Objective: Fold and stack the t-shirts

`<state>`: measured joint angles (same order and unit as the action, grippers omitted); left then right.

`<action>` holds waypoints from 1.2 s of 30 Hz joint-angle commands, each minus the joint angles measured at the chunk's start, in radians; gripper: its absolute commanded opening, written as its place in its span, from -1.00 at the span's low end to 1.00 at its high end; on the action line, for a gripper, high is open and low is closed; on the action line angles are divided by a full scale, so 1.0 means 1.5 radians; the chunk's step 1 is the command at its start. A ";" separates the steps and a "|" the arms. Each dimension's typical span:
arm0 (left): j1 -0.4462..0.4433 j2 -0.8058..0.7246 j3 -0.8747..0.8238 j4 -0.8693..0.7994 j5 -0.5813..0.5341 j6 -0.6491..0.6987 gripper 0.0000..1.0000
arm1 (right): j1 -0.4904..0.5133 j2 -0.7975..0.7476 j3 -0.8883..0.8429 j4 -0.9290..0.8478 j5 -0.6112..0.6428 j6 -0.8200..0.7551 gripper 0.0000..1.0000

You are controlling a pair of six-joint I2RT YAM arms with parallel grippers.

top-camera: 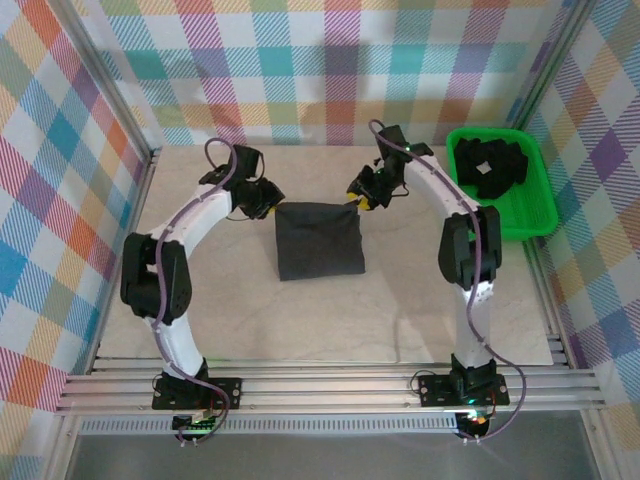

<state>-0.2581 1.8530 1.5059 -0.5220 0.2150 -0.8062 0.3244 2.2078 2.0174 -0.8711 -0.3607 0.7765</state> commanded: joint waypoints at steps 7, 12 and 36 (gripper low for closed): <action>0.016 -0.221 -0.180 0.045 -0.004 -0.023 0.12 | -0.008 -0.199 -0.205 0.104 0.036 -0.037 -0.09; -0.098 -0.370 -0.361 0.067 0.001 -0.235 0.04 | -0.007 -0.390 -0.478 0.233 -0.021 0.001 -0.13; -0.452 0.049 -0.255 0.400 -0.280 -0.771 0.61 | -0.036 -0.765 -0.731 0.195 -0.091 0.033 0.02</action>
<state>-0.9390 1.8927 1.0946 0.0532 -0.1341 -1.9228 0.2794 1.0889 0.9298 -0.5278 -0.4702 0.8497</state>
